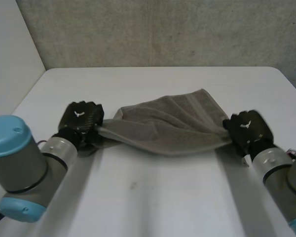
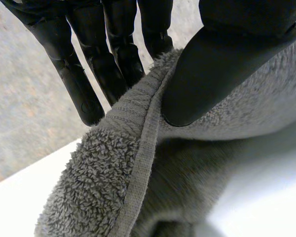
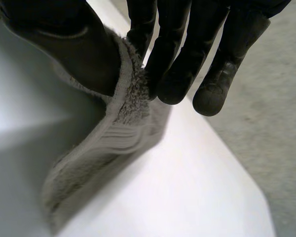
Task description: Fold the towel.
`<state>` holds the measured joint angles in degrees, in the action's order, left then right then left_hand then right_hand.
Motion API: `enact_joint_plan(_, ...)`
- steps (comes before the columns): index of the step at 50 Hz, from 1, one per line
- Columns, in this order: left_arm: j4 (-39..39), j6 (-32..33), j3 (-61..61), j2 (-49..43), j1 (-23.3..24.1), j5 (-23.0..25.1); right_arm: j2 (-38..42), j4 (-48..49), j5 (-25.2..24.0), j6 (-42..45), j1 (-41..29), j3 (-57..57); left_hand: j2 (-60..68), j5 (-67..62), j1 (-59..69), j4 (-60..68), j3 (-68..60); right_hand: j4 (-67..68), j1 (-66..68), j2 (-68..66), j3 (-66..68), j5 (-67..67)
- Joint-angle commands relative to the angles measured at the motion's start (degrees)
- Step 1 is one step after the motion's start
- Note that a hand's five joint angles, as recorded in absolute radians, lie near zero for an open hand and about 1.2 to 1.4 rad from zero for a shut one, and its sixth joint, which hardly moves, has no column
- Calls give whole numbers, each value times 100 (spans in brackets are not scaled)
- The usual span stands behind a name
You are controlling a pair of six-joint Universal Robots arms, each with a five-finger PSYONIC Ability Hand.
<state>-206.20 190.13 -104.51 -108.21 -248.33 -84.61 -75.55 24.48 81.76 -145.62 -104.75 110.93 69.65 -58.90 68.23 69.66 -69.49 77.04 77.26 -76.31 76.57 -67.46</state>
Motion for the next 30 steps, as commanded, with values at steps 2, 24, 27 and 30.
enact_joint_plan(2, 959, 103, -202, 1487, -444, 58, -1407, -1002, -20, -2, 411, -482, 1035, -1110, 1177, 1034, -1051, 296, 274, -369, 343, -254)
enact_joint_plan(24, 4088, 217, 1943, 2281, -567, 93, -1440, -4460, -187, -81, 429, -3559, 1035, -1110, 1177, 1034, -1051, 296, 274, -369, 343, -254)
enact_joint_plan(27, 4079, 348, 2004, 1596, -549, 67, -824, -4478, -152, 68, 377, -3770, 1035, -1110, 1177, 1034, -1051, 296, 274, -369, 343, -254)
enact_joint_plan(30, 3922, 454, 2275, 709, -532, 50, -104, -4443, -143, 226, 359, -4103, 1035, -1110, 1177, 1034, -1051, 296, 274, -369, 343, -254)
